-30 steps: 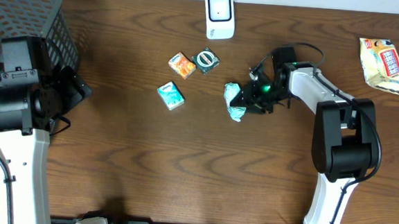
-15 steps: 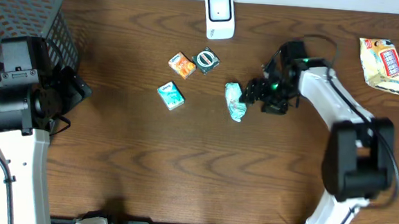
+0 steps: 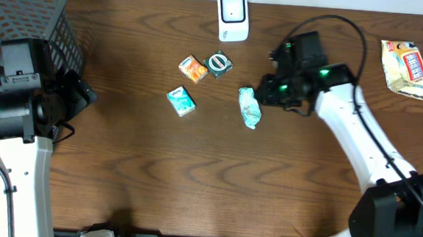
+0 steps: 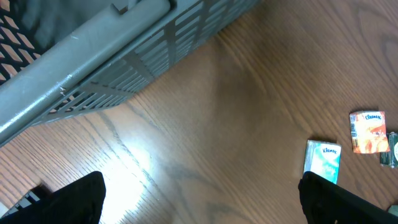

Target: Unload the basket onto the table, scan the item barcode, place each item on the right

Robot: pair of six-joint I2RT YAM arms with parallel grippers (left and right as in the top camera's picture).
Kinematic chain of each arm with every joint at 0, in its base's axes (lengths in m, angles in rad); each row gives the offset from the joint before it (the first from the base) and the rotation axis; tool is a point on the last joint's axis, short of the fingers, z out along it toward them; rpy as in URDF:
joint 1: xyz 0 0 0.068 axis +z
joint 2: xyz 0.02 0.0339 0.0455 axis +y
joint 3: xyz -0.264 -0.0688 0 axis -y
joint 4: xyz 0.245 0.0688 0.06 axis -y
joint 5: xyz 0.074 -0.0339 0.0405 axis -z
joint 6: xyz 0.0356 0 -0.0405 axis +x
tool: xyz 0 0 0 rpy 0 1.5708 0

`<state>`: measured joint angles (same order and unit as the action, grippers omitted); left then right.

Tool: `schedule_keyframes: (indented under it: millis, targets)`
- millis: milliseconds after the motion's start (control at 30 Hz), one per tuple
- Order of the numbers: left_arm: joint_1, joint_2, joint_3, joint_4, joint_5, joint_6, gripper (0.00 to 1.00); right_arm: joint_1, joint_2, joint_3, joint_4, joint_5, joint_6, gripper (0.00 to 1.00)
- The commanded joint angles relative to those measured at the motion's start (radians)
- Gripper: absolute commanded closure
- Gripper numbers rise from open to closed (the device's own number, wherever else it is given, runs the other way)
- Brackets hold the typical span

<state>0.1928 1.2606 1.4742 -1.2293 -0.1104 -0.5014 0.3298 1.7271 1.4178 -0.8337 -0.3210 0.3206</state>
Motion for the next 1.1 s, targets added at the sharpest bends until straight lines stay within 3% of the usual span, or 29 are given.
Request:
schedule_keyframes:
  millis: [0,33,67,133,267,533,700,1067]
  targets:
    - [0.003,0.0,0.002,-0.001,-0.003,-0.009,0.02,0.071,0.023,0.0,0.036,0.075,0.006,0.65]
    - [0.003,0.0,0.002,-0.001,-0.003,-0.009,0.03,0.101,0.03,0.0,0.062,0.119,0.005,0.56]
    - [0.003,0.0,0.002,-0.001,-0.003,-0.009,0.03,0.119,0.036,0.0,0.076,0.151,0.006,0.52]
    - [0.003,0.0,0.002,-0.001,-0.003,-0.009,0.02,0.153,0.045,-0.001,0.095,0.217,0.008,0.53]
    - [0.003,0.0,0.002,-0.001,-0.003,-0.009,0.02,0.2,0.076,-0.001,0.103,0.302,0.055,0.71]
    - [0.003,0.0,0.002,-0.001,-0.003,-0.009,0.03,0.228,0.19,-0.001,0.135,0.301,0.069,0.83]
    - [0.003,0.0,0.002,-0.001,-0.003,-0.009,0.02,0.224,0.253,-0.001,0.137,0.337,0.069,0.99]
    - [0.003,0.0,0.002,-0.001,-0.003,-0.009,0.02,0.194,0.244,0.0,0.088,0.499,0.113,0.97]
